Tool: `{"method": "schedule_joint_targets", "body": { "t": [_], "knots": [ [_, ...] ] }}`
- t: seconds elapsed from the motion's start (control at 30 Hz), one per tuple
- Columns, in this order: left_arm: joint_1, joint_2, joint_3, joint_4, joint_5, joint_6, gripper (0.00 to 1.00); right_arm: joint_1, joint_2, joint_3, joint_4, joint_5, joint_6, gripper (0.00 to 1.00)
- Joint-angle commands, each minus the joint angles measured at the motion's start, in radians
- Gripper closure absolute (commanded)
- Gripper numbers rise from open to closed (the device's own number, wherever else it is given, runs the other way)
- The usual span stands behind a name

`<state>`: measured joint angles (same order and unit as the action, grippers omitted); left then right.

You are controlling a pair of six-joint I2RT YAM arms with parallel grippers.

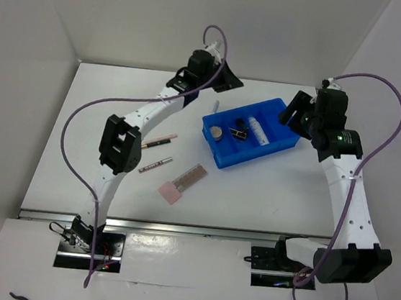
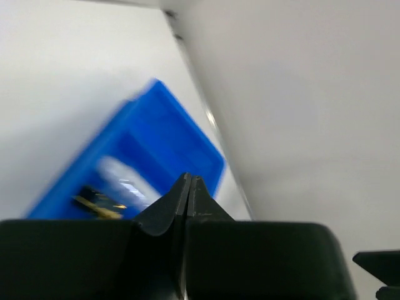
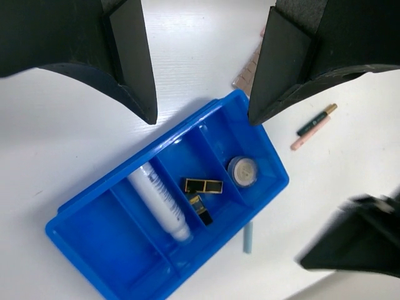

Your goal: Organize the makeup

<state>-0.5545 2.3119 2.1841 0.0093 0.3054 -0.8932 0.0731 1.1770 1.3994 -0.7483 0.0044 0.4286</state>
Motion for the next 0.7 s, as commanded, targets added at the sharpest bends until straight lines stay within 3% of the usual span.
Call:
{"method": "schedule_joint_targets", "body": {
  "t": [0.0,0.07,0.3,0.67],
  "knots": [
    [0.128,-0.032,-0.015,-0.121,0.049,0.069,0.92,-0.006,0.045,0.021,0.047,-0.058,-0.011,0.32],
    [0.175,-0.02,-0.061,-0.121,0.11,0.045,1.0,0.005,0.055,0.03,0.047,-0.07,-0.001,0.32],
    [0.185,0.109,0.029,-0.192,0.25,0.1,1.0,0.053,0.116,0.067,0.047,-0.046,0.019,0.32],
    [0.091,0.075,-0.092,-0.249,0.327,0.215,1.0,0.128,0.196,0.13,0.047,0.008,0.038,0.32]
  ]
}}
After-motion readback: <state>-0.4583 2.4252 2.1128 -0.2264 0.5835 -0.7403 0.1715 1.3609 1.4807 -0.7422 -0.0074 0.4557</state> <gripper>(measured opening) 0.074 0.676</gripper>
